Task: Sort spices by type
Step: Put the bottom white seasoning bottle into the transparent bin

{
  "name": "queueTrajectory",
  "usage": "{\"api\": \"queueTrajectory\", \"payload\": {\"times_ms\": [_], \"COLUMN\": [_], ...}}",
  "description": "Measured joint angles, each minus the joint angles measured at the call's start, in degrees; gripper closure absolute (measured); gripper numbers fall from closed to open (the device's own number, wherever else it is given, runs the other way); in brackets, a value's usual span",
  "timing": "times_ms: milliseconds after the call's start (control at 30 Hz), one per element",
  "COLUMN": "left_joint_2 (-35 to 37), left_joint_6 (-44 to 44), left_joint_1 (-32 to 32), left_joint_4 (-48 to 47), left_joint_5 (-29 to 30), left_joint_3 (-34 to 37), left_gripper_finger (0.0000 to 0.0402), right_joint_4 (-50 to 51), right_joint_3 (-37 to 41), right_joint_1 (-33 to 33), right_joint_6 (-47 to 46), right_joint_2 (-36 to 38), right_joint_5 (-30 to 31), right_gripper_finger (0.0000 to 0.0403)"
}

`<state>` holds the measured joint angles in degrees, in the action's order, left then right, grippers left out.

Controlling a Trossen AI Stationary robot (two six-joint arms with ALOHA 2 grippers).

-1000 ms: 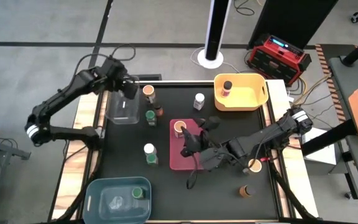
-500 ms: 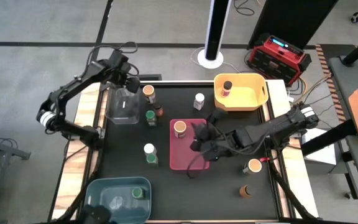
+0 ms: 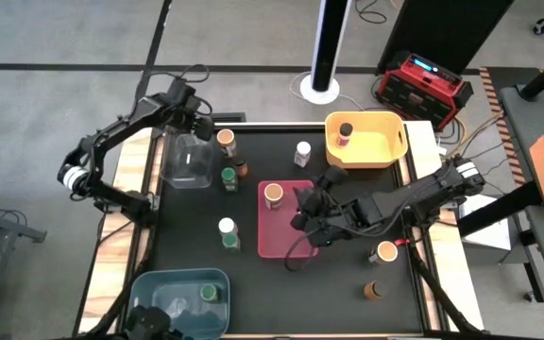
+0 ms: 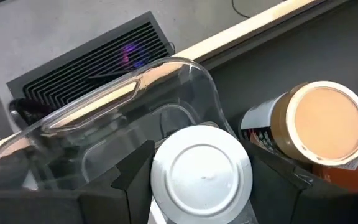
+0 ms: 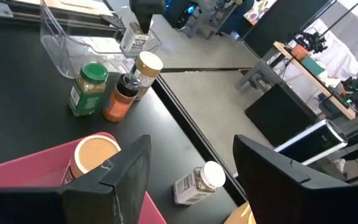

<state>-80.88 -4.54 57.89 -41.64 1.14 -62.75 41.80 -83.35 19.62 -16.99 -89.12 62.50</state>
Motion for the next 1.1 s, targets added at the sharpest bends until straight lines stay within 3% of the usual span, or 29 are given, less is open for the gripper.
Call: {"api": "queueTrajectory", "payload": {"times_ms": [1100], "left_joint_2": [0.04], "left_joint_6": [1.65], "left_joint_1": [1.11], "left_joint_4": [6.55], "left_joint_5": [1.92], "left_joint_3": [6.35], "left_gripper_finger": [0.0199], "right_joint_4": [-0.28], "right_joint_3": [0.00], "right_joint_1": [0.00], "right_joint_6": [-0.61], "right_joint_2": [0.02], "right_joint_5": [0.00], "right_gripper_finger": [0.0184]}}
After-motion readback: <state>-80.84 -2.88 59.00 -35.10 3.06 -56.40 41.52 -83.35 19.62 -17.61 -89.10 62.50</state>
